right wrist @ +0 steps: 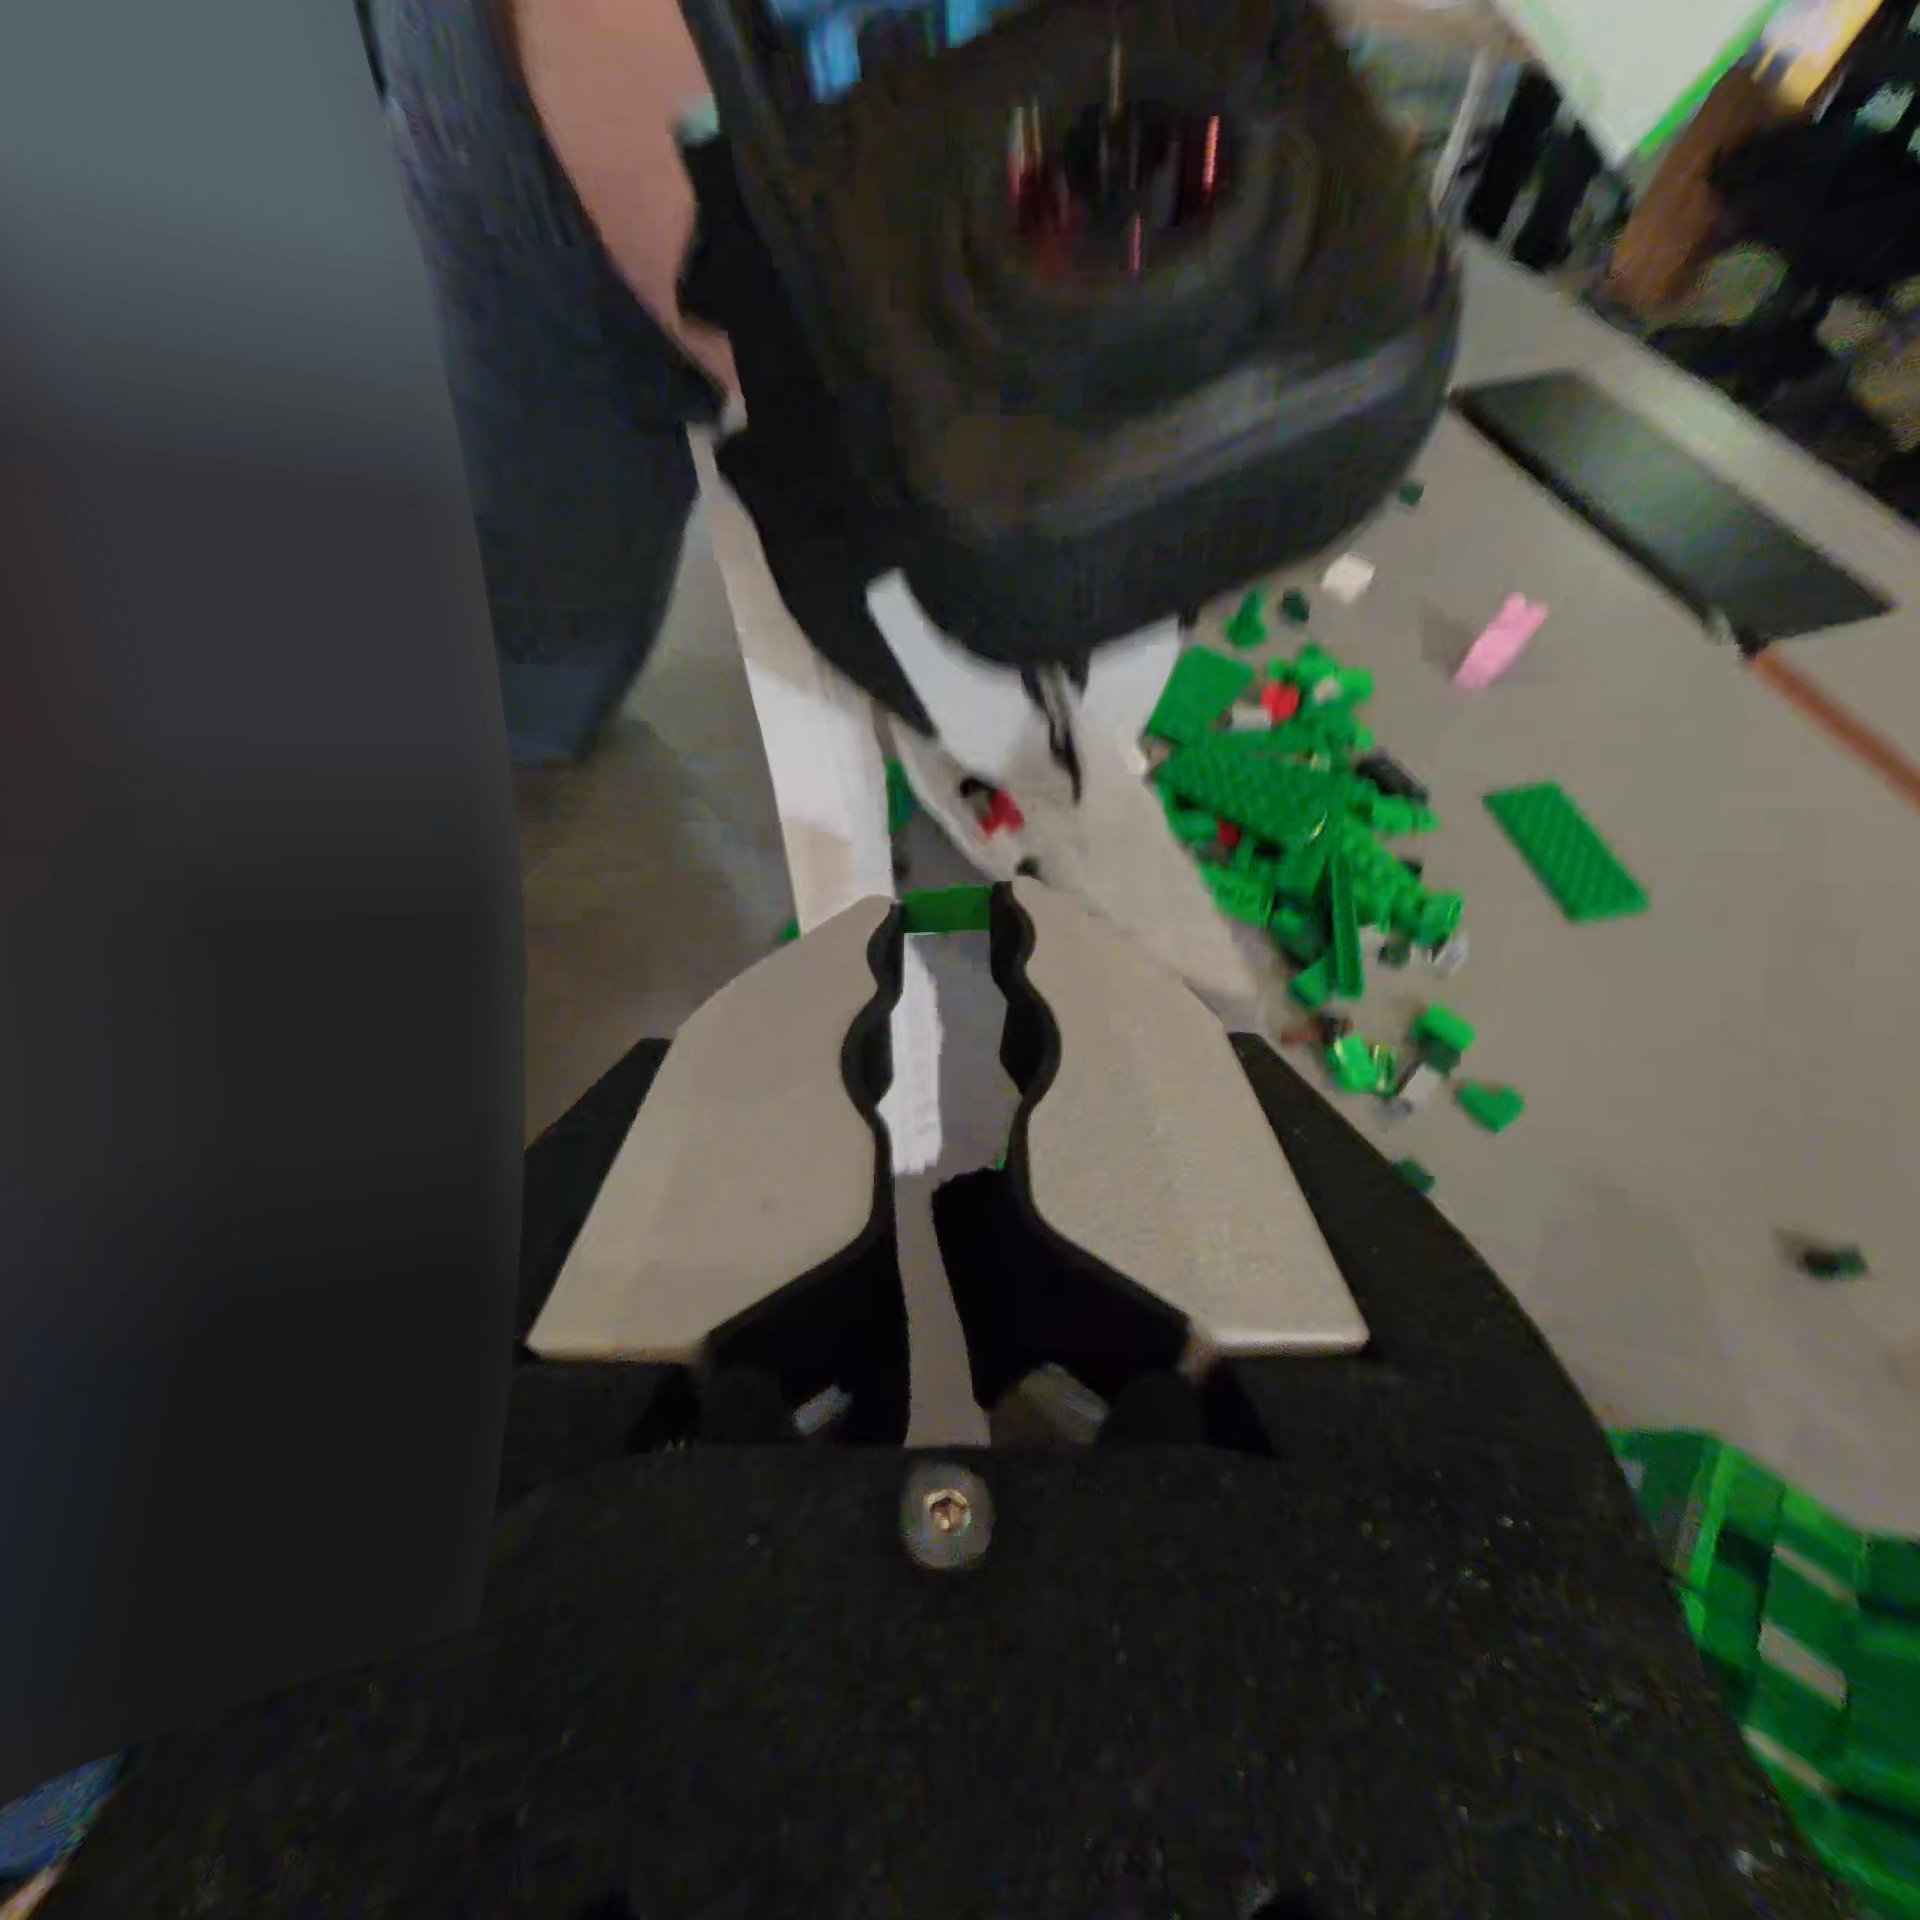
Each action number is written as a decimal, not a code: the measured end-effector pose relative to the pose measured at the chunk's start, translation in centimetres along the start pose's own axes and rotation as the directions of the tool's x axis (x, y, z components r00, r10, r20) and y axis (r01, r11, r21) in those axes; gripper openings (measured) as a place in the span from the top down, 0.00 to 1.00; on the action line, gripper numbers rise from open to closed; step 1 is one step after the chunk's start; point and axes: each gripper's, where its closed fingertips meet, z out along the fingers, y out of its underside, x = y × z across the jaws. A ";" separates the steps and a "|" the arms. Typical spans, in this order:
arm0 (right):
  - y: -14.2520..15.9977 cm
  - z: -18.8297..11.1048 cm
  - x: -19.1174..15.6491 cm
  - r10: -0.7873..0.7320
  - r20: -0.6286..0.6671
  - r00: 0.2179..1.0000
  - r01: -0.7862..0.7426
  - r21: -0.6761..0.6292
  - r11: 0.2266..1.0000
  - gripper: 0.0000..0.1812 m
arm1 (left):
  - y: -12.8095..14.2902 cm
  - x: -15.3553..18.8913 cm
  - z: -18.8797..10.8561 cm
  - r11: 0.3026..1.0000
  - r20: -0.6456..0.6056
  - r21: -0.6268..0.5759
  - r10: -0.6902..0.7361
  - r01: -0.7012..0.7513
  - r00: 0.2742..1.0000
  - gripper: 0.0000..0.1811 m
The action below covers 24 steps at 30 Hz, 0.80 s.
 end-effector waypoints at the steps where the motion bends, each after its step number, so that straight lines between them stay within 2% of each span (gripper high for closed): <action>1: -0.9 0.2 0.1 -0.004 -0.013 1.000 0.004 0.026 1.000 0.91 | -0.1 0.1 0.1 1.000 -0.002 -0.002 0.002 -0.002 1.000 1.00; 4: -1.8 1.2 1.0 -0.004 -0.103 0.995 0.008 0.039 0.999 0.91 | -0.4 0.2 0.1 1.000 -0.004 0.001 0.007 -0.007 1.000 1.00; 10: -1.2 2.0 2.8 -0.115 -0.302 0.946 0.104 -0.051 0.993 0.88 | -0.4 0.2 -0.2 1.000 -0.005 0.025 -0.004 0.005 1.000 1.00; 14: -1.3 2.2 3.0 -0.164 -0.347 0.924 0.142 -0.088 0.986 0.83 | -0.5 0.3 -0.4 0.999 -0.009 0.032 -0.004 0.004 1.000 1.00; 24: -1.1 2.2 2.4 -0.212 -0.323 0.922 0.180 -0.126 0.976 0.86 | -0.5 0.3 -0.4 0.999 -0.012 0.031 -0.013 0.013 1.000 1.00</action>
